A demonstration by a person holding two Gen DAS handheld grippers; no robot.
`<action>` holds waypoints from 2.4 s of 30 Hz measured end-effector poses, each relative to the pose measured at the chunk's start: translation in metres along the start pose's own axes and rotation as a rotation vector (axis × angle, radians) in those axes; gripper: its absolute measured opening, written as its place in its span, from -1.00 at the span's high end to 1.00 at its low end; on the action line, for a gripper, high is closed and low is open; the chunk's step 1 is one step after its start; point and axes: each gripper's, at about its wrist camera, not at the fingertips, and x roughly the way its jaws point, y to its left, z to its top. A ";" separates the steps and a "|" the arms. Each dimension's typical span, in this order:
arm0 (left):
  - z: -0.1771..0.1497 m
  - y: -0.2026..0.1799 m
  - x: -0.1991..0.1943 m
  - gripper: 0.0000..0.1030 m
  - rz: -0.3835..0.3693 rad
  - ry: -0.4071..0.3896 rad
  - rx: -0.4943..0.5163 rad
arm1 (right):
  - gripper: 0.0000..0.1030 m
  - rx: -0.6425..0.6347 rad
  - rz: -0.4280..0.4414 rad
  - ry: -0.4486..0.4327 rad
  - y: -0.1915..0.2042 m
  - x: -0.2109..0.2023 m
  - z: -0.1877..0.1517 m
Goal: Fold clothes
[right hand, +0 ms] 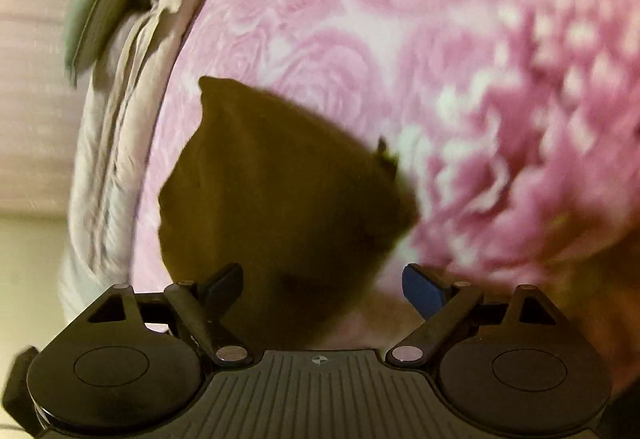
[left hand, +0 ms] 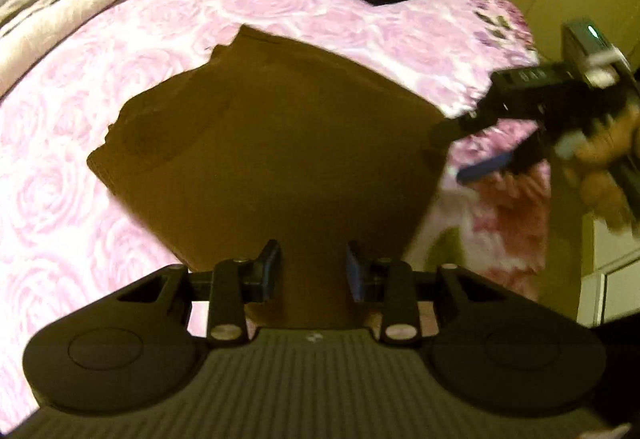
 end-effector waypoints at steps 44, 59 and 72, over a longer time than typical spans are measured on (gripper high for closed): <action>0.016 0.065 0.061 0.09 0.043 -0.047 0.068 | 0.16 -0.581 -0.251 -0.129 0.021 -0.029 -0.036; 0.009 0.054 0.060 0.08 0.081 -0.089 0.100 | -0.60 -0.686 -0.496 -0.267 0.011 -0.012 -0.073; -0.011 0.033 0.013 0.24 0.175 -0.131 0.343 | -0.24 -1.398 -0.497 -0.042 0.071 0.018 -0.138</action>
